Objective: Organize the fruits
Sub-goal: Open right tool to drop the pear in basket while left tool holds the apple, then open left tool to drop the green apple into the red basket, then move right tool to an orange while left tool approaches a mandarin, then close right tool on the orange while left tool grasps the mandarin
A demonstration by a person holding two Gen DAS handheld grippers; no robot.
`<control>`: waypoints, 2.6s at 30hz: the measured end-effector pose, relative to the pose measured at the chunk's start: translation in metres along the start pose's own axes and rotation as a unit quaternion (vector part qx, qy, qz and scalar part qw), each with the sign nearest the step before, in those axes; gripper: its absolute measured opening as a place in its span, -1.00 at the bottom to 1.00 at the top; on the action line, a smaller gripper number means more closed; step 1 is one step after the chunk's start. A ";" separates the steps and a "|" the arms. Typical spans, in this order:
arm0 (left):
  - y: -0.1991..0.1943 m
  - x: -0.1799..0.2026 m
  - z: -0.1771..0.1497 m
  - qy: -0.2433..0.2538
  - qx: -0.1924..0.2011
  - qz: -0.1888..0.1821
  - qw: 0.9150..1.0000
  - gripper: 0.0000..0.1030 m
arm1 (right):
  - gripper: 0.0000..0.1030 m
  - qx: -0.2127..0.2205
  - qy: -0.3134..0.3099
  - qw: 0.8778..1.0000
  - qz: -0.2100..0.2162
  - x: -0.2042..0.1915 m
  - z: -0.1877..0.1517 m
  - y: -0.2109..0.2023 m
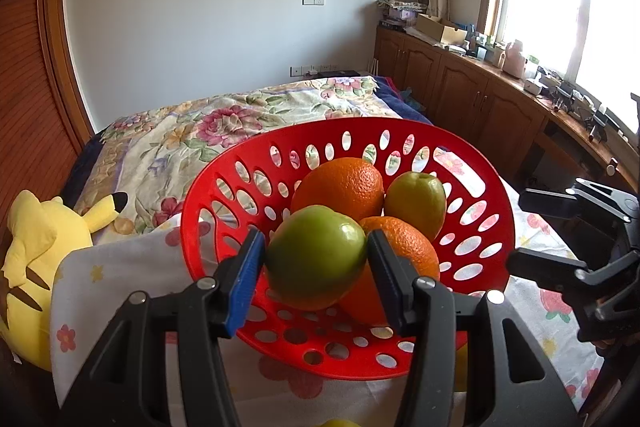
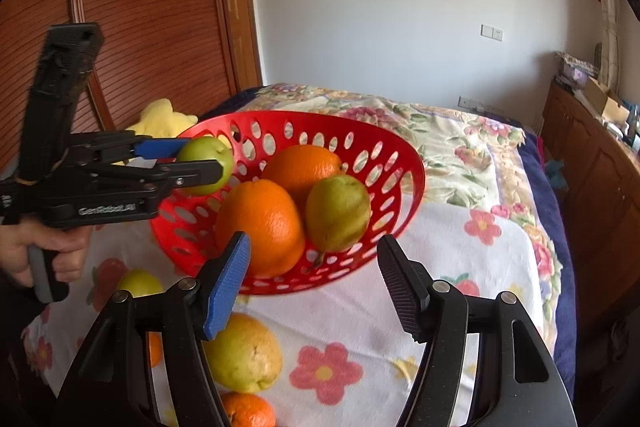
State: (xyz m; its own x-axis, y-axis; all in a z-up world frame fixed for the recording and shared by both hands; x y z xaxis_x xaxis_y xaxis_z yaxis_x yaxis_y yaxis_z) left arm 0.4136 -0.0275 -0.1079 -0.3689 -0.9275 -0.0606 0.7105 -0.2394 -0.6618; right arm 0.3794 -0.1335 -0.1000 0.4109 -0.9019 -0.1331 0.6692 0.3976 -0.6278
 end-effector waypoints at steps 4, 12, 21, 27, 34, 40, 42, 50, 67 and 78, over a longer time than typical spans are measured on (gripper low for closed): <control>0.001 -0.002 -0.001 -0.007 -0.002 0.006 1.000 0.03 | 0.32 -0.001 0.006 1.000 -0.003 0.002 -0.007 -0.004; -0.025 -0.002 -0.001 -0.009 0.018 0.007 1.000 0.09 | 0.32 0.001 0.011 1.000 -0.010 0.001 -0.017 -0.016; -0.072 0.008 -0.043 -0.005 0.040 0.030 0.999 0.23 | 0.32 0.001 0.032 0.999 -0.007 -0.004 -0.049 -0.040; -0.081 0.026 -0.076 0.012 0.029 0.024 0.999 0.23 | 0.30 -0.013 0.046 0.999 -0.004 -0.008 -0.082 -0.048; -0.089 0.043 -0.111 -0.001 0.016 0.000 1.000 0.23 | 0.27 -0.024 0.043 0.999 -0.003 -0.018 -0.111 -0.056; -0.093 0.053 -0.131 -0.008 0.016 -0.003 1.000 0.23 | 0.21 -0.019 0.031 0.999 0.010 -0.034 -0.124 -0.061; -0.091 0.056 -0.141 -0.016 0.015 -0.006 1.000 0.23 | 0.17 -0.019 0.027 0.999 0.013 -0.039 -0.131 -0.061; -0.083 0.065 -0.154 -0.026 0.010 -0.017 0.999 0.23 | 0.14 -0.032 0.032 0.999 0.016 -0.045 -0.149 -0.053; -0.074 0.074 -0.159 -0.015 -0.008 -0.018 1.000 0.23 | -0.25 -0.045 0.025 0.998 0.020 -0.049 -0.167 -0.041; -0.064 0.080 -0.150 -0.015 -0.023 -0.030 0.999 0.19 | -0.25 -0.033 0.017 0.999 0.024 -0.052 -0.168 -0.042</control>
State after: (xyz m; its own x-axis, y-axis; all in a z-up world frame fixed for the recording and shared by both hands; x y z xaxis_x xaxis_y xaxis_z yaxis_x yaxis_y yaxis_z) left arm 0.2485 -0.0427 -0.1823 -0.3913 -0.9203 0.0016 0.6586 -0.2812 -0.6979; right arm 0.2255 -0.1314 -0.1953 0.4195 -0.8878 -0.1892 0.6071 0.4293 -0.6687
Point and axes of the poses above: each gripper's, at about its wrist camera, not at the fingertips, and y roughly the way its jaws point, x to its right, z to its top, the point moved 7 cm from there along y, roughly the way its jaws point, and after that the axes turned 9 degrees about y, right-handed, at the moved point
